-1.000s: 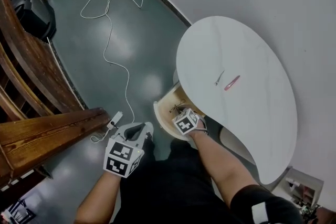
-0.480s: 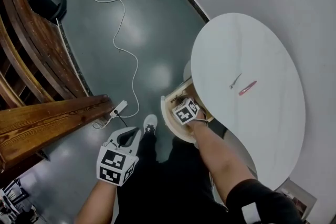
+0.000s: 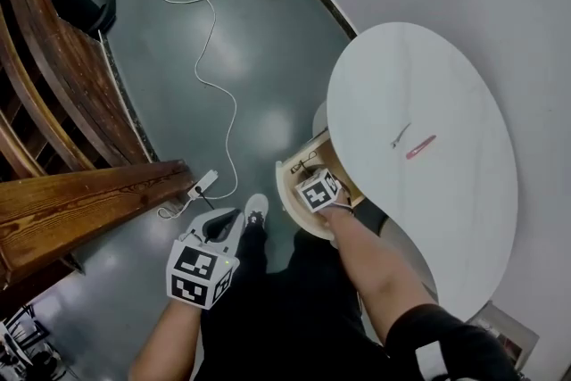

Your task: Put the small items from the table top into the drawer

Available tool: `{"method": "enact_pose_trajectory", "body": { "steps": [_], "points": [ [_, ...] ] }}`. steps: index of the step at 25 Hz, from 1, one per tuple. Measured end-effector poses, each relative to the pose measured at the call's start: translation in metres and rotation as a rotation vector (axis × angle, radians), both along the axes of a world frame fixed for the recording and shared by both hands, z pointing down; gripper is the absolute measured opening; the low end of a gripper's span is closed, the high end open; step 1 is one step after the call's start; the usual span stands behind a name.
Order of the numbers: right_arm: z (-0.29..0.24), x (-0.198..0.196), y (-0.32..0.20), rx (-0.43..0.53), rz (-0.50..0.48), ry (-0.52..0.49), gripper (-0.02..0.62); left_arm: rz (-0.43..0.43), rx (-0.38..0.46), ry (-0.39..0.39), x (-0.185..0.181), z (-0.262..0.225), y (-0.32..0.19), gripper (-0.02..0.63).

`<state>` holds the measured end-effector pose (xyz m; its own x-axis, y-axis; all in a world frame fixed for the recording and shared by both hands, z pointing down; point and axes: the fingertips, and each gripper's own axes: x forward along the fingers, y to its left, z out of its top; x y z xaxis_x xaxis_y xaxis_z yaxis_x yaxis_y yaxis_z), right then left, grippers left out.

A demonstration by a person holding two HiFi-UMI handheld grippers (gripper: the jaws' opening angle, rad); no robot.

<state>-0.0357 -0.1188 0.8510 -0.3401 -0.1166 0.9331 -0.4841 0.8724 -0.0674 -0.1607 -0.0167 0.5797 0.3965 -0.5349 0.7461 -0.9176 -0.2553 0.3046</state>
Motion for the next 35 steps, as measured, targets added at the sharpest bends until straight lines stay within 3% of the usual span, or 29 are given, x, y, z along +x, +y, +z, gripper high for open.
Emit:
{"method": "enact_pose_trajectory", "body": {
  "steps": [13, 24, 35],
  "points": [
    [-0.121, 0.011, 0.02, -0.013, 0.125, -0.152, 0.023, 0.138, 0.068, 0.015, 0.028, -0.017, -0.036, 0.014],
    [-0.262, 0.04, 0.026, 0.168, 0.26, -0.386, 0.009, 0.289, 0.181, 0.026, 0.072, -0.053, -0.069, 0.014],
    [-0.348, 0.095, 0.031, 0.308, 0.415, -0.496, 0.009, 0.423, 0.264, 0.054, 0.128, -0.084, -0.085, 0.014]
  ]
}}
